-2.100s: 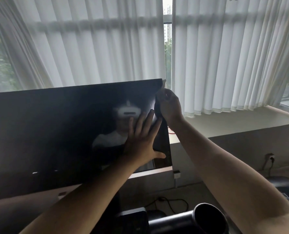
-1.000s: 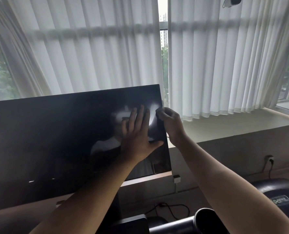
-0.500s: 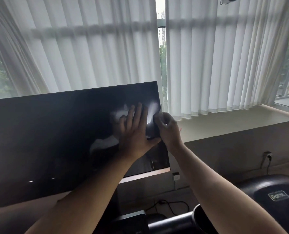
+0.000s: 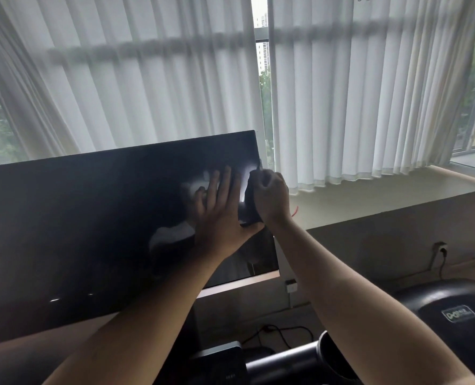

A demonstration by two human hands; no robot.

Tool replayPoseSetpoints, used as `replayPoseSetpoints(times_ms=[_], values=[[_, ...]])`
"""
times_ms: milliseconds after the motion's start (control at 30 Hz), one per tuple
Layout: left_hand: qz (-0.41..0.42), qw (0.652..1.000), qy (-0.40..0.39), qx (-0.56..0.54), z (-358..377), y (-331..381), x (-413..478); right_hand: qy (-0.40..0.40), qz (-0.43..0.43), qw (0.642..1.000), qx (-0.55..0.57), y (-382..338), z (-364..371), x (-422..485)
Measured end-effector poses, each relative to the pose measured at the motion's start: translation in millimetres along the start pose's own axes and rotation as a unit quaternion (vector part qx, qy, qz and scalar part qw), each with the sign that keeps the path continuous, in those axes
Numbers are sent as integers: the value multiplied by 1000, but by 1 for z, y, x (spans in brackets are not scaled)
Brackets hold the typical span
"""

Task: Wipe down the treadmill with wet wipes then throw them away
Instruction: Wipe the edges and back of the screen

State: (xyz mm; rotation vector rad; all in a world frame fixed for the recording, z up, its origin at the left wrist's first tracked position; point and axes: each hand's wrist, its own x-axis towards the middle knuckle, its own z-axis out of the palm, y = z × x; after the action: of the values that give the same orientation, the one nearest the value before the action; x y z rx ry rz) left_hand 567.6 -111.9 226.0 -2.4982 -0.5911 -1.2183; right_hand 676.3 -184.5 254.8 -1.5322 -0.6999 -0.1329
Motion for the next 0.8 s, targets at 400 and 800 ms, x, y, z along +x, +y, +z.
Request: replayPoseSetpoints(times_ms=[400, 800], values=[[10, 1000, 11, 9, 4, -2, -2, 16, -8, 1000, -21, -4, -2, 6], [9, 1000, 9, 2, 9, -3, -5, -24, -16, 998, 47, 29, -13, -20]])
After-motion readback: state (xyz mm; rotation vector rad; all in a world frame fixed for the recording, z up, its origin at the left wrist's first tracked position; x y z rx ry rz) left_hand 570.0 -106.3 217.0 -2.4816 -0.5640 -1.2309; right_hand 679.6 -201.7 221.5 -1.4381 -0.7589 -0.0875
